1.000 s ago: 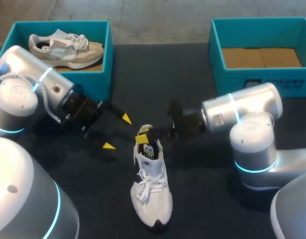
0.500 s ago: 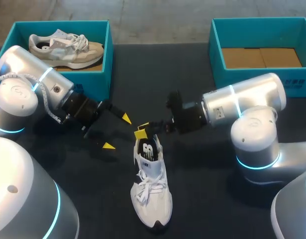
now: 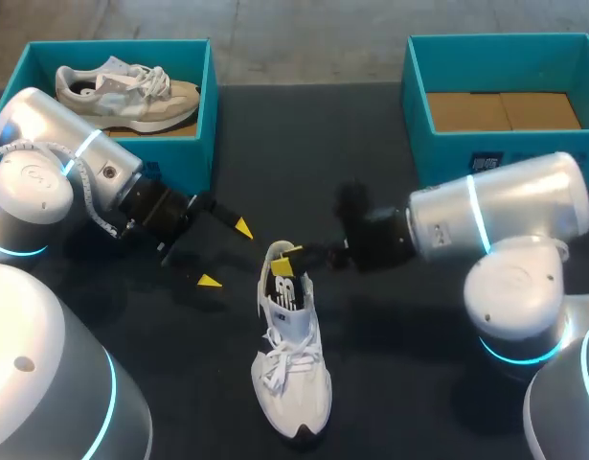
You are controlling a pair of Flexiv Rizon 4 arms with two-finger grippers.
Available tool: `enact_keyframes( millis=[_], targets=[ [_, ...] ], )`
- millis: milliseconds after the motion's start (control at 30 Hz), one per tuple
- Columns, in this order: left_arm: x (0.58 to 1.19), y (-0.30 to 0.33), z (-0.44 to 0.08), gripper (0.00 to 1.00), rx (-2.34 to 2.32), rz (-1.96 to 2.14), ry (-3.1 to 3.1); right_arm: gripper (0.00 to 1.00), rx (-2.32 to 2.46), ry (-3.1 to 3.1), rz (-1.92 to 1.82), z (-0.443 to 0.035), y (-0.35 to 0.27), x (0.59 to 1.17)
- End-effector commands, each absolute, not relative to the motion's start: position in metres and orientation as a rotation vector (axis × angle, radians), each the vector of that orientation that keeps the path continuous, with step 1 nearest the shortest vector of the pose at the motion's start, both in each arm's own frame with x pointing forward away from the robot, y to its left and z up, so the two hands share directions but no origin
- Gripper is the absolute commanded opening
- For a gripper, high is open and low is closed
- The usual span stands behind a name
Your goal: Take the shoe out of the shoebox, open the shoe tongue, remove and reinsert the insole, then place the shoe into the shoebox
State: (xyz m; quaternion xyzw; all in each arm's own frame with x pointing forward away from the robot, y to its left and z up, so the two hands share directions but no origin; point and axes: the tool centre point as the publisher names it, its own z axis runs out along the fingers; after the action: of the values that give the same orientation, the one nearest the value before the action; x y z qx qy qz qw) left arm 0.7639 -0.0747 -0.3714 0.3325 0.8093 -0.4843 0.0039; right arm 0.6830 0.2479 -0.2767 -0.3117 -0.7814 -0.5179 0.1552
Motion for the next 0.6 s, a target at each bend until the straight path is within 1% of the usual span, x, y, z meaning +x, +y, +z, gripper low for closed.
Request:
enact_keyframes(
  millis=[33, 167, 200, 267, 300, 467, 600],
  targets=[
    [0.764, -0.074, -0.371, 1.00, 1.044, -1.516, 2.537, 0.48, -0.967, -2.278, -1.462, -0.267, 0.229, 0.669],
    [0.764, -0.074, -0.371, 1.00, 1.044, -1.516, 2.537, 0.50, -1.044, -2.309, -1.405, -0.263, 0.222, 0.665],
    [0.764, -0.074, -0.371, 1.00, 1.044, -1.516, 2.537, 0.54, -1.086, -2.329, -1.361, -0.261, 0.220, 0.664],
    [0.764, -0.074, -0.371, 1.00, 1.044, -1.516, 2.537, 0.53, -1.122, -2.356, -1.314, -0.257, 0.218, 0.663],
    [0.764, -0.074, -0.371, 1.00, 1.044, -1.516, 2.537, 0.51, -1.153, -2.373, -1.287, -0.254, 0.217, 0.662],
    [0.764, -0.074, -0.371, 1.00, 1.044, -1.516, 2.537, 0.46, -1.246, -2.419, -1.185, -0.247, 0.215, 0.658],
    [0.764, -0.074, -0.371, 1.00, 1.044, -1.516, 2.537, 0.37, -1.333, -2.457, -1.091, -0.243, 0.218, 0.655]
  ],
)
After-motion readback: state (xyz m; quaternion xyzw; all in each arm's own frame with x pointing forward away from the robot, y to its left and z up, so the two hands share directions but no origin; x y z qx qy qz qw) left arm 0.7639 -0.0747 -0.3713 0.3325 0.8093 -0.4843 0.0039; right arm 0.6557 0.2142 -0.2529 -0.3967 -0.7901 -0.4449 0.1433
